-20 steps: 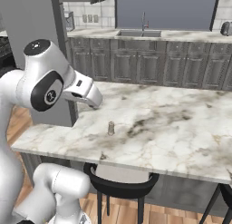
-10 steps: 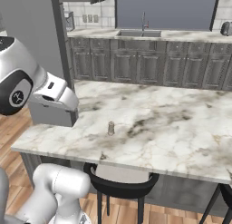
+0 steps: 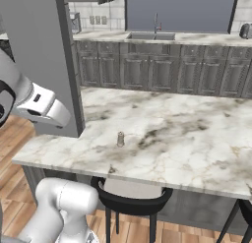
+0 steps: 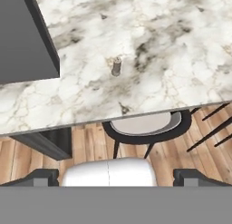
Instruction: Get the candle and the liquor from the cabinet and move them to the dining counter.
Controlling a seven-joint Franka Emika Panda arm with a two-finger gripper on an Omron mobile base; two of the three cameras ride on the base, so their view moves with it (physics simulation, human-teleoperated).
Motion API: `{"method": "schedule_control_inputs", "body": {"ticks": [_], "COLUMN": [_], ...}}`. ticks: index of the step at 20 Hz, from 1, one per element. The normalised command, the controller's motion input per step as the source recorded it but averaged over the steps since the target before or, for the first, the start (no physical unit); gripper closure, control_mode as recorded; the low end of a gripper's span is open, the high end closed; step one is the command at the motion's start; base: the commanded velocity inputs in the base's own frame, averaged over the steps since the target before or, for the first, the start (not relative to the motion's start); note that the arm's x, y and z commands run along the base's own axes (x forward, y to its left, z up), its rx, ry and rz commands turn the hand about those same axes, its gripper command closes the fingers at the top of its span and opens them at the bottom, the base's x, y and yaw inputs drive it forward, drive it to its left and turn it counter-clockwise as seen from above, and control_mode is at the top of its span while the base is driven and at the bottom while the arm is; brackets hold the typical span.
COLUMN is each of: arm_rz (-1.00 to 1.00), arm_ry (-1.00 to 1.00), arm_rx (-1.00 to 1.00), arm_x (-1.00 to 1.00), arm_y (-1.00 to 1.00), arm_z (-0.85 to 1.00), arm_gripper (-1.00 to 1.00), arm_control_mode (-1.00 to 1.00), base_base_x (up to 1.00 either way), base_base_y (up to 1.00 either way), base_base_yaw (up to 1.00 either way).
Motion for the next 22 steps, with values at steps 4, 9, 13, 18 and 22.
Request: {"method": "schedule_control_inputs", "body": {"ticks": [4,9,13,18,22], "arm_rz": [0.07,0.08,0.06,0.04,0.02], "arm_ry": [0.05,0.01,0.00,0.00,0.00], "arm_rx": [0.05,0.02,0.02,0.01,0.00], "arm_x": [-0.01,0.00,0.00,0.00,0.00], "arm_y": [-0.05,-0.06,-0.03,-0.01,0.00], "arm_z": [0.06,0.00,0.00,0.00,0.00], "arm_gripper": [-1.00,-1.00,-1.00,-1.00,-1.00], "arm_control_mode": [-1.00,-1.00,-1.00,-1.00,-1.00], "base_base_x": [0.00,0.00,0.00,0.00,0.00], "base_base_y": [0.00,0.00,0.00,0.00,0.00], "base_base_yaw": [0.00,0.00,0.00,0.00,0.00]}}
